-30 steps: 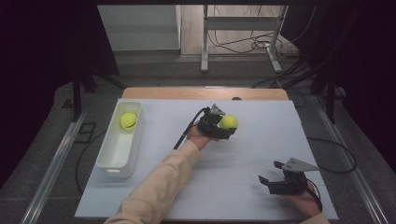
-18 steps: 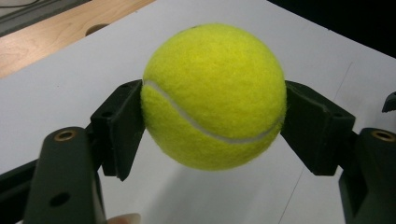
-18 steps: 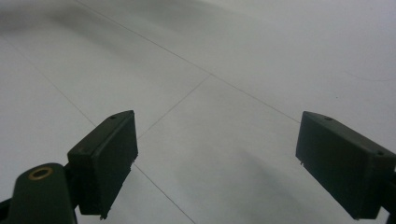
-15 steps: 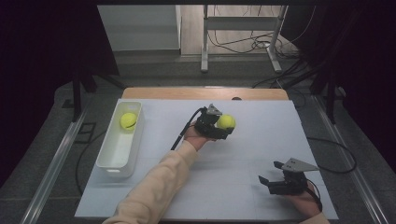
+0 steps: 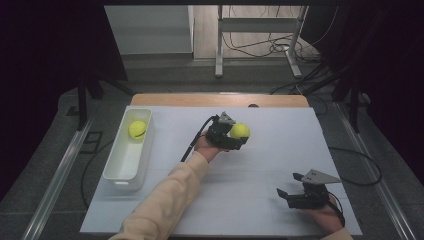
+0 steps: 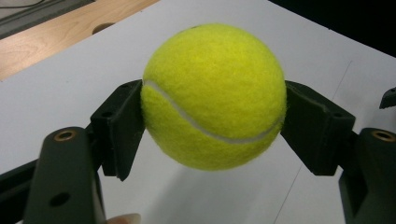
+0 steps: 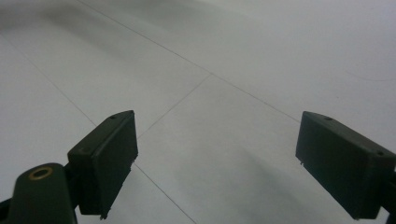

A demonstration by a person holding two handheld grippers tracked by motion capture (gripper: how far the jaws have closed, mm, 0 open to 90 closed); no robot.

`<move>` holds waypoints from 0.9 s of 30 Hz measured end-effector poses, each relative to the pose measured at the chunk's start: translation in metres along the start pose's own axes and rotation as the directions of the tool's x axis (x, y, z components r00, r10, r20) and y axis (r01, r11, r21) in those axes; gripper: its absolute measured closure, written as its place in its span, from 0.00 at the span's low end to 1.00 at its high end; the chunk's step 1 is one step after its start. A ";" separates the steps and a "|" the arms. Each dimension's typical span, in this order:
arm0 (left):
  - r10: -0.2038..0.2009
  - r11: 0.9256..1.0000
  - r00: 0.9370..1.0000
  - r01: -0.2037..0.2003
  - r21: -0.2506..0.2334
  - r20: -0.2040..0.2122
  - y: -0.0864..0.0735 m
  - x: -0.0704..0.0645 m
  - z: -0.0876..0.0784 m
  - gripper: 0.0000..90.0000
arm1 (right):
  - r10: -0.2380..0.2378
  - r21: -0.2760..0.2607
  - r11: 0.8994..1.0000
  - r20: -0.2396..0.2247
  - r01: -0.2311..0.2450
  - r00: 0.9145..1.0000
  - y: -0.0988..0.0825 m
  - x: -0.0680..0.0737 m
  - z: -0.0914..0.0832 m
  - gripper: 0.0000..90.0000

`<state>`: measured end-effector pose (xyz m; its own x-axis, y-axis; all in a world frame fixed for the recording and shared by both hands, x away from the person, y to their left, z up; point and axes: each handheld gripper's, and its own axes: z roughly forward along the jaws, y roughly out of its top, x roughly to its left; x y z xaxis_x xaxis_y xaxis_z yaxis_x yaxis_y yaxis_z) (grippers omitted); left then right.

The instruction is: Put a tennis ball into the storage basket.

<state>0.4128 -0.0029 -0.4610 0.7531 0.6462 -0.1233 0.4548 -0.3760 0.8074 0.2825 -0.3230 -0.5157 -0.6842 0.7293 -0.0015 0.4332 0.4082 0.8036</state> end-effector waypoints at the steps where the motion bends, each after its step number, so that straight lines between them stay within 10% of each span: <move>1: 0.000 1.000 1.000 0.000 0.001 0.001 -0.001 0.000 0.000 0.29 | 0.000 0.000 1.000 0.000 0.000 1.000 0.000 0.000 0.000 0.15; 27: 0.000 1.000 1.000 0.000 -0.010 -0.004 -0.007 0.001 -0.014 0.29 | -0.002 0.006 1.000 -0.001 0.002 1.000 0.000 0.000 0.001 0.15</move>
<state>0.4035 0.0099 -0.4585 0.7515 0.6486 -0.1210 0.4499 -0.3695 0.8131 0.2827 -0.3225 -0.5162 -0.6861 0.7275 -0.0027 0.4351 0.4133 0.7999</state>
